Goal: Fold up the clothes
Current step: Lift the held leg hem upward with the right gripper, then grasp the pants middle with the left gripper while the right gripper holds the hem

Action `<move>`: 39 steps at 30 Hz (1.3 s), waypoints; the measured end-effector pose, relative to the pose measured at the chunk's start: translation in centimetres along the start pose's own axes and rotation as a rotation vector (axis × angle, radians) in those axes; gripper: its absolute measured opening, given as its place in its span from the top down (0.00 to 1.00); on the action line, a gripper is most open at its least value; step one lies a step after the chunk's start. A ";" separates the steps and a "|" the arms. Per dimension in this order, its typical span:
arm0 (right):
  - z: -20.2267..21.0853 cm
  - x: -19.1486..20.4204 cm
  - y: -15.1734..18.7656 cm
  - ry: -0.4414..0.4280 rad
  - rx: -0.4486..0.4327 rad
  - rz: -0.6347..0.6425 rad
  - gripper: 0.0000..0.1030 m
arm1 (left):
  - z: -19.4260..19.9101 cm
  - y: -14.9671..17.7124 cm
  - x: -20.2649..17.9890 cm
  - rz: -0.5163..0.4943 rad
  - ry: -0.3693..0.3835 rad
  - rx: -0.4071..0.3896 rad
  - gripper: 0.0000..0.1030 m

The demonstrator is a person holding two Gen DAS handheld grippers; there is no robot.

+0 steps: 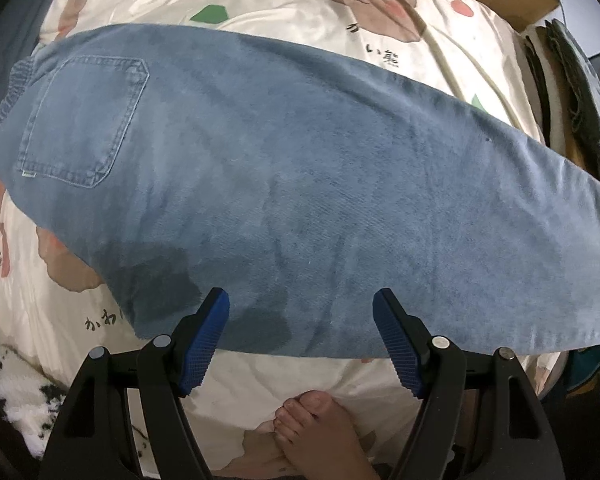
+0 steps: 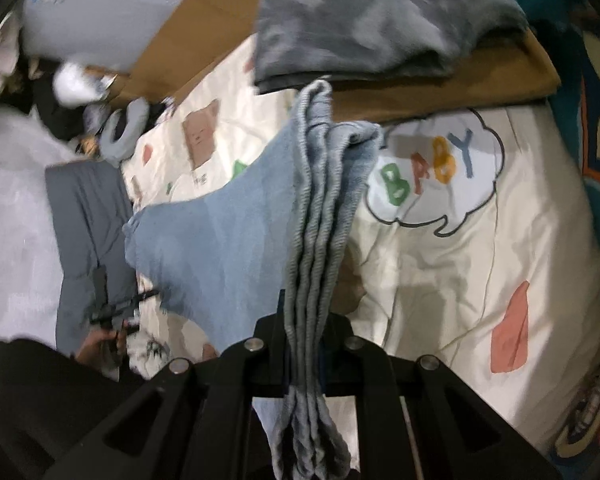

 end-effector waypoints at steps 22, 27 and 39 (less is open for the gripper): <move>11.3 1.8 -5.1 0.213 -0.098 0.025 0.92 | -4.3 -1.0 -8.6 -0.222 0.143 -0.077 0.28; 11.2 3.0 -5.5 0.236 -0.088 0.035 0.92 | -6.1 -0.6 -10.9 -0.296 0.188 -0.071 0.62; 10.5 4.7 -5.6 0.278 -0.079 0.025 0.92 | -10.8 -0.2 -14.9 -0.414 0.267 -0.023 0.89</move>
Point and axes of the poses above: each gripper's, at about its wrist camera, not at the fingertips, and z roughly against the way its jaws point, x to its left, y to its underside, the point moved 7 cm from there along -z, roughly the way its jaws point, and after that the axes turned 1 degree about -y, right-handed, at the moved point
